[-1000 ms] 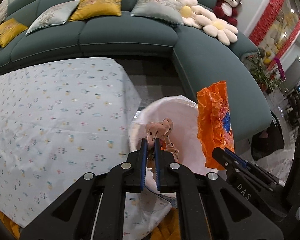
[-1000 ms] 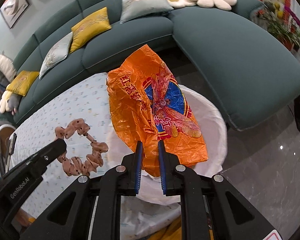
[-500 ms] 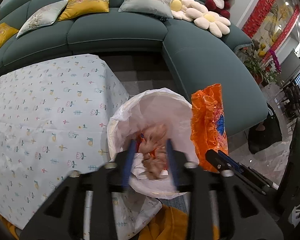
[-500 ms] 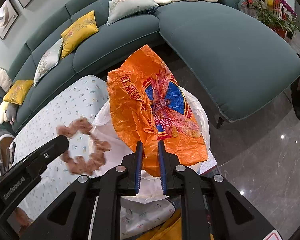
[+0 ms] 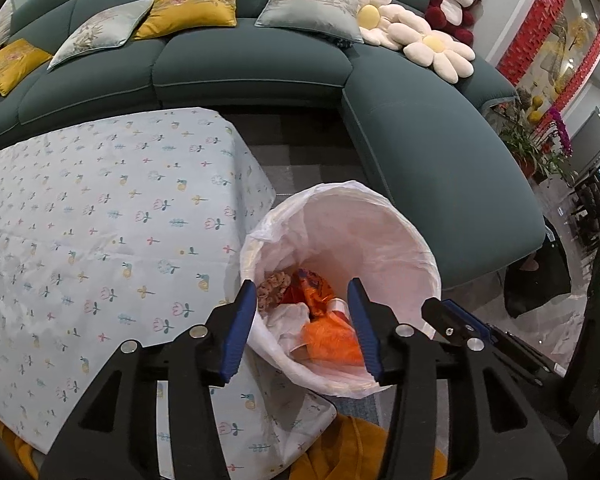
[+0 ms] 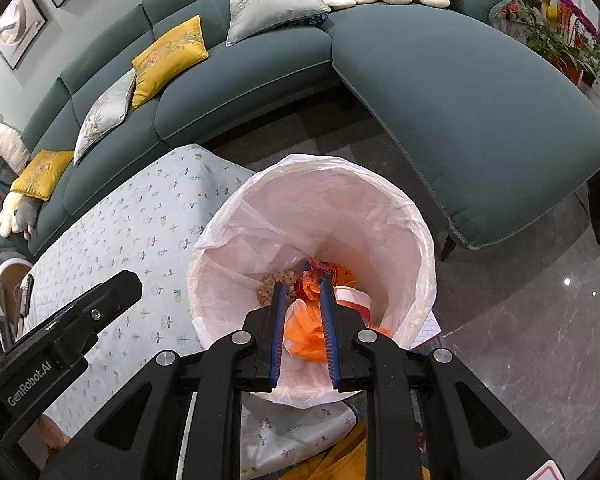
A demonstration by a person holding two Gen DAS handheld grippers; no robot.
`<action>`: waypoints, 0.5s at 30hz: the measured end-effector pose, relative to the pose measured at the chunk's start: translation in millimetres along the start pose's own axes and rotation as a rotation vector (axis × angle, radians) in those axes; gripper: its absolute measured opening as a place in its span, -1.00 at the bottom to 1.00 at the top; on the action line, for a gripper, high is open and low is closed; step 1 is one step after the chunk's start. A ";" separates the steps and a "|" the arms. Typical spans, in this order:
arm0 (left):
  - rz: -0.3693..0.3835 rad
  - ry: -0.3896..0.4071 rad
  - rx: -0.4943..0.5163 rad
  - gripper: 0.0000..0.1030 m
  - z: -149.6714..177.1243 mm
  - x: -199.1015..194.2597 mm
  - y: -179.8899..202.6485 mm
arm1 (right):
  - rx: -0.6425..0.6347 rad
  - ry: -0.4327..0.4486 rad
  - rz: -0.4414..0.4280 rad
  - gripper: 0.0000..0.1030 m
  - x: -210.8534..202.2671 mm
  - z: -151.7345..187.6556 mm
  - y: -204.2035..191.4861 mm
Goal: Collect trash
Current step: 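Open both tools to drop scrunchie and bag into the wastebasket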
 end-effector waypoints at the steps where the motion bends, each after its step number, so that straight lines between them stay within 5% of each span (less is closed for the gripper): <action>1: -0.003 0.001 -0.001 -0.10 -0.1 -0.5 -1.3 | -0.001 0.000 0.000 -0.64 -0.8 -0.3 -1.0; 15: -0.073 0.047 0.010 0.09 -0.7 -23.6 -33.3 | -0.089 0.025 -0.003 -0.22 -20.2 -1.9 -27.1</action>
Point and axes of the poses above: each gripper's, at about its wrist camera, not at the fingertips, and x roughly the way its jaws point, y to its right, z to its underside, the point moved 8 cm from there along x, roughly the way its jaws point, and after that the axes turned 12 degrees about y, right-handed, at the moved point
